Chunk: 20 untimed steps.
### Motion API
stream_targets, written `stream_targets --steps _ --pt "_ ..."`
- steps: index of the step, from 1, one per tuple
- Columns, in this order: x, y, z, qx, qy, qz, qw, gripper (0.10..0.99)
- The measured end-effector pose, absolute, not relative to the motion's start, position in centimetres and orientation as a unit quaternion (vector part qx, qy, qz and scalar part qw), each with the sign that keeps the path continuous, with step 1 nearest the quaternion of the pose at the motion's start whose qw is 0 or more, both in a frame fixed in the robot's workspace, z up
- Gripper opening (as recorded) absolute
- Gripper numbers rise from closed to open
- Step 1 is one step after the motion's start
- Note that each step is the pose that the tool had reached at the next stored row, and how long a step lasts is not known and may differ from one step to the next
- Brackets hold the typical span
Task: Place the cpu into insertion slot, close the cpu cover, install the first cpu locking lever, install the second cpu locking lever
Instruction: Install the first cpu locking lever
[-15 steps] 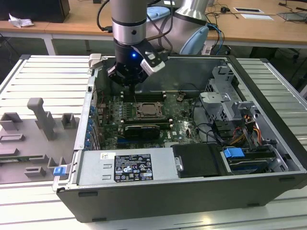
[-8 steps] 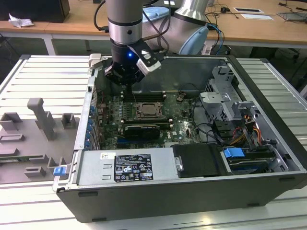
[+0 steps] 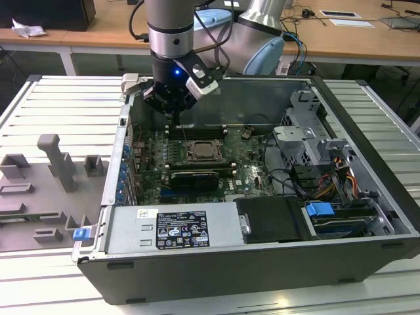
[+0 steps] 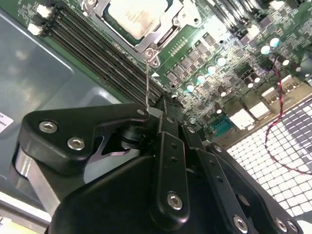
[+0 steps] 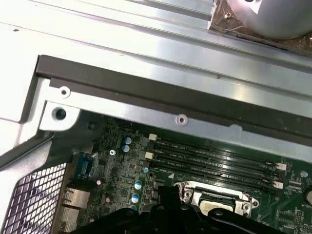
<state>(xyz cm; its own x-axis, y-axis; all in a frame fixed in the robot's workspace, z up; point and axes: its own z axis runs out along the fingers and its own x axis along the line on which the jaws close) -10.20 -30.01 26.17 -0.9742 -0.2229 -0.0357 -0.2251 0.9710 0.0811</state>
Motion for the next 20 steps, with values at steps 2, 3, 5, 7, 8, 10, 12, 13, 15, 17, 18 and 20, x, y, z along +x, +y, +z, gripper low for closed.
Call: stream_targets --steps 2,3,5,7,8,10,12,13,15,17,18,20 --pt "-10.2 -29.9 26.1 -0.112 0.993 0.042 0.013 0.106" --pt "-10.1 -29.9 26.1 -0.109 0.993 0.042 0.013 0.106" --pt "-9.7 -29.8 26.0 -0.108 0.993 0.042 0.013 0.106" --pt "-9.4 -29.8 26.0 -0.108 0.993 0.042 0.013 0.106" --pt "-9.3 -29.8 26.0 -0.107 0.993 0.042 0.013 0.106" --pt "-9.2 -29.8 26.0 -0.106 0.993 0.042 0.013 0.106" --pt "-8.9 -29.8 26.0 -0.105 0.993 0.042 0.014 0.106" --pt "-8.5 -29.8 26.0 -0.104 0.994 0.042 0.013 0.106" --pt "-7.8 -29.8 26.0 -0.103 0.994 0.042 0.014 0.106" --pt "-7.5 -29.8 26.0 -0.100 0.994 0.042 0.014 0.106" --pt "-7.4 -29.8 26.0 -0.099 0.994 0.042 0.014 0.106" --pt "-7.1 -29.8 26.0 -0.096 0.994 0.042 0.014 0.106"
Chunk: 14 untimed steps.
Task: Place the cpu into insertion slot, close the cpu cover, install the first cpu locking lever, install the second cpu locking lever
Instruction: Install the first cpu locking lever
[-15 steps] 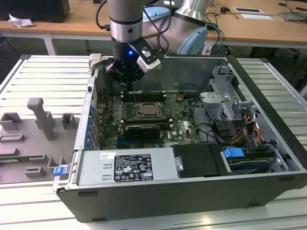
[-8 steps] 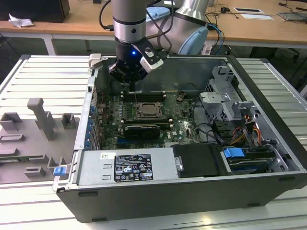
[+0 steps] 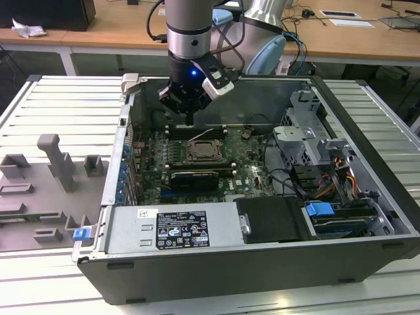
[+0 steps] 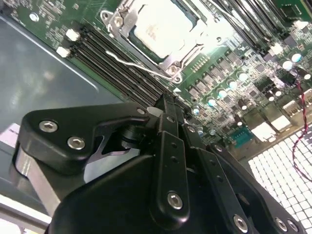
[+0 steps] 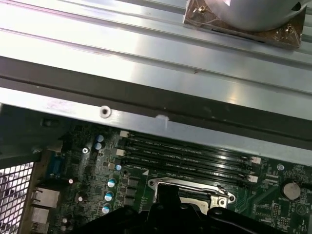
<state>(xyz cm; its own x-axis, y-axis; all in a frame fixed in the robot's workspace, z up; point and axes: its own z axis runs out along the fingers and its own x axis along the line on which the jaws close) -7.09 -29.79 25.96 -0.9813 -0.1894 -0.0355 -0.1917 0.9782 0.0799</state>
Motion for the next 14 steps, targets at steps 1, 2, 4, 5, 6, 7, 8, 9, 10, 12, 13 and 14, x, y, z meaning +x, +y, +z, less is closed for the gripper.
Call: stream_targets --steps 1,2,4,5,6,7,8,9,10,12,13,14 --pt "-6.9 -29.8 25.9 -0.094 0.995 0.042 0.014 0.106" --pt "-6.8 -29.8 25.9 -0.092 0.995 0.041 0.014 0.106" --pt "-6.3 -29.8 25.9 -0.089 0.995 0.041 0.014 0.106" --pt "-6.2 -29.8 25.8 -0.087 0.995 0.041 0.014 0.106" --pt "-6.0 -29.8 25.8 -0.082 0.996 0.041 0.014 0.106" --pt "-5.9 -29.8 25.8 -0.076 0.996 0.041 0.015 0.106" --pt "-5.8 -29.8 25.7 -0.071 0.997 0.041 0.015 0.106" --pt "-5.8 -29.8 25.7 -0.068 0.997 0.041 0.015 0.106" --pt "-5.7 -29.8 25.6 -0.062 0.997 0.043 0.015 0.106" --pt "-5.6 -29.8 25.5 -0.055 0.997 0.048 0.016 0.106" --pt "-5.4 -29.8 25.3 -0.049 0.997 0.053 0.017 0.106" --pt "-5.4 -29.8 25.2 -0.047 0.997 0.054 0.017 0.106"
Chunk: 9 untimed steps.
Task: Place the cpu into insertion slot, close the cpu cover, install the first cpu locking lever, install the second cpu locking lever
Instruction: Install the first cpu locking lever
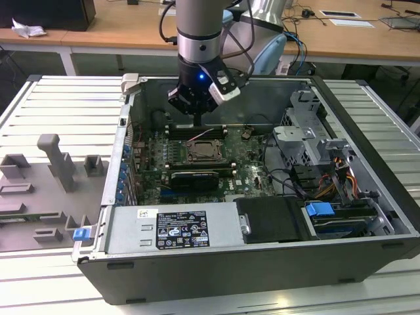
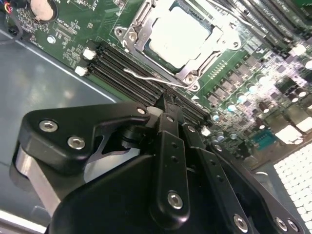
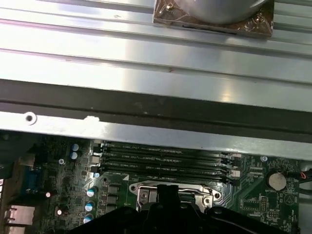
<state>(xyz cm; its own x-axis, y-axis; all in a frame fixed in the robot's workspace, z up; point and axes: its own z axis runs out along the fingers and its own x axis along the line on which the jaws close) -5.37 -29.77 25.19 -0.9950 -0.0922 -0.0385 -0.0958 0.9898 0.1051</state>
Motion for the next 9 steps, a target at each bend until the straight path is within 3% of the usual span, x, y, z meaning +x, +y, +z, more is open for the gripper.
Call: stream_targets --steps 9 --pt "-5.1 -29.8 23.5 -0.039 0.998 0.053 0.018 0.106"
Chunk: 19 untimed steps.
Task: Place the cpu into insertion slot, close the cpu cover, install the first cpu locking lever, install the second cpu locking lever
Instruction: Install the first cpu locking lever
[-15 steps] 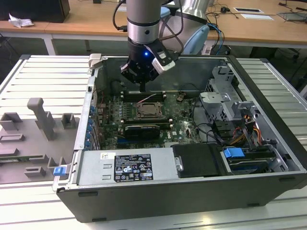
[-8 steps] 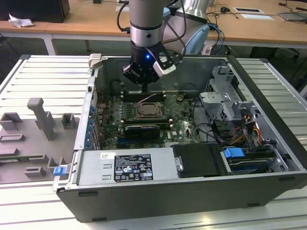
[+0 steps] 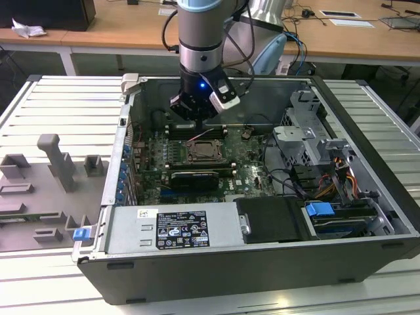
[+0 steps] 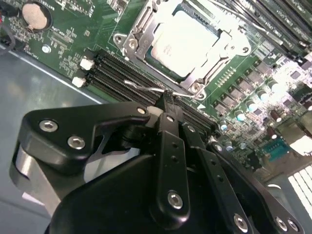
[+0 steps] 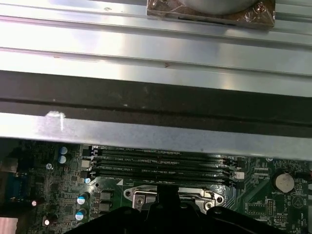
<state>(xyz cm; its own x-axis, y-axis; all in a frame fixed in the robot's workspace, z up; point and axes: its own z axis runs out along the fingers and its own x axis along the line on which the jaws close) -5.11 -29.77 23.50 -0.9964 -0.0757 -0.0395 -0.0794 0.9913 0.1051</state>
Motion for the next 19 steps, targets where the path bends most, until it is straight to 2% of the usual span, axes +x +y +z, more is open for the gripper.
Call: stream_targets --steps 19 --pt "-4.39 -29.25 22.53 -0.035 0.998 0.057 0.018 0.106"
